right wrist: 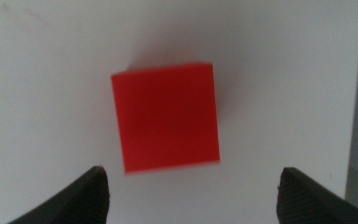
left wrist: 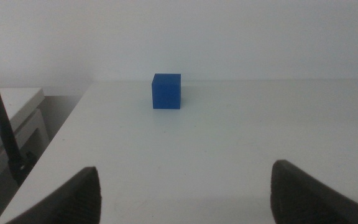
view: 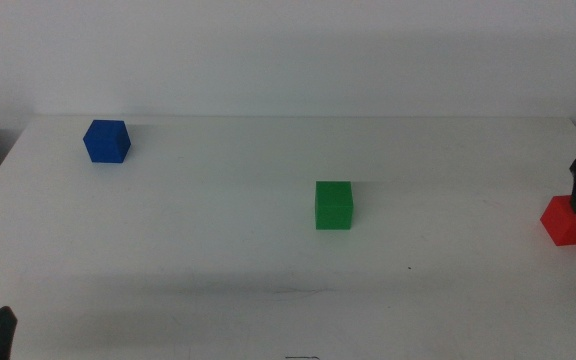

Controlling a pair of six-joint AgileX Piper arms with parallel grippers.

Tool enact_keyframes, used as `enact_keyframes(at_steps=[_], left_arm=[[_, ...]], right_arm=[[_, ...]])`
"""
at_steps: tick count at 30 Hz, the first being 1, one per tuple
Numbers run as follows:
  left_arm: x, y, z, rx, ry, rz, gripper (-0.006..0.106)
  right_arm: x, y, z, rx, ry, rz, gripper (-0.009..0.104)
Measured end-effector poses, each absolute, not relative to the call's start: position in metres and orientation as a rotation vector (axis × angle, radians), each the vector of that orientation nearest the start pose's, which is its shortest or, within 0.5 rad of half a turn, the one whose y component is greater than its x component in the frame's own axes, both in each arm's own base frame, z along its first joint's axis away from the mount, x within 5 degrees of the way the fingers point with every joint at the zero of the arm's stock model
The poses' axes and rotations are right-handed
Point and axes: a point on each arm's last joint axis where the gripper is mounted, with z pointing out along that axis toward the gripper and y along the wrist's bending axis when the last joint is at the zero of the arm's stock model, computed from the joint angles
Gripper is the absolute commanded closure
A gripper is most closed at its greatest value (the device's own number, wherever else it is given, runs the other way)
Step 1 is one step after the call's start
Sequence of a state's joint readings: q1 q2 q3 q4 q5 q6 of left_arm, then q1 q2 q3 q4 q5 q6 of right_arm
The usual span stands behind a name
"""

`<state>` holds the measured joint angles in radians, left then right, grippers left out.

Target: Stack red cubes first, then green, then blue cubes in a specific spot.

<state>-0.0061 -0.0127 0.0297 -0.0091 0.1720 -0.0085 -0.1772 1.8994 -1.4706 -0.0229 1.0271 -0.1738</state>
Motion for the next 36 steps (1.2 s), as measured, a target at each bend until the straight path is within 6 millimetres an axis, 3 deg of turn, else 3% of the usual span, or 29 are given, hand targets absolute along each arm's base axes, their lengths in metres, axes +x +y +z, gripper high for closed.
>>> enact_keyframes(at_steps=[9,19,23,29,33,36], left_arm=[[0.056,0.000,0.188,-0.008,1.673,-0.019,0.007],[0.056,0.000,0.188,-0.008,1.673,-0.019,0.007],[0.056,0.000,0.188,-0.008,1.673,-0.019,0.007],[0.056,0.000,0.188,-0.008,1.673,-0.019,0.007],[0.056,0.000,0.188,-0.008,1.673,-0.019,0.007],[0.056,0.000,0.188,-0.008,1.673,-0.019,0.007]], right_arm=[[0.402,-0.071,0.200,-0.051,2.873,-0.063,0.011],[0.408,-0.072,0.174,-0.062,2.912,-0.051,0.021],[0.409,-0.072,0.171,-0.095,2.912,-0.051,0.039],[0.408,-0.071,0.171,-0.087,2.922,-0.032,0.094],[0.408,-0.063,0.174,-0.043,2.930,0.006,0.096],[0.405,-0.043,0.186,0.024,2.933,0.021,0.096]])
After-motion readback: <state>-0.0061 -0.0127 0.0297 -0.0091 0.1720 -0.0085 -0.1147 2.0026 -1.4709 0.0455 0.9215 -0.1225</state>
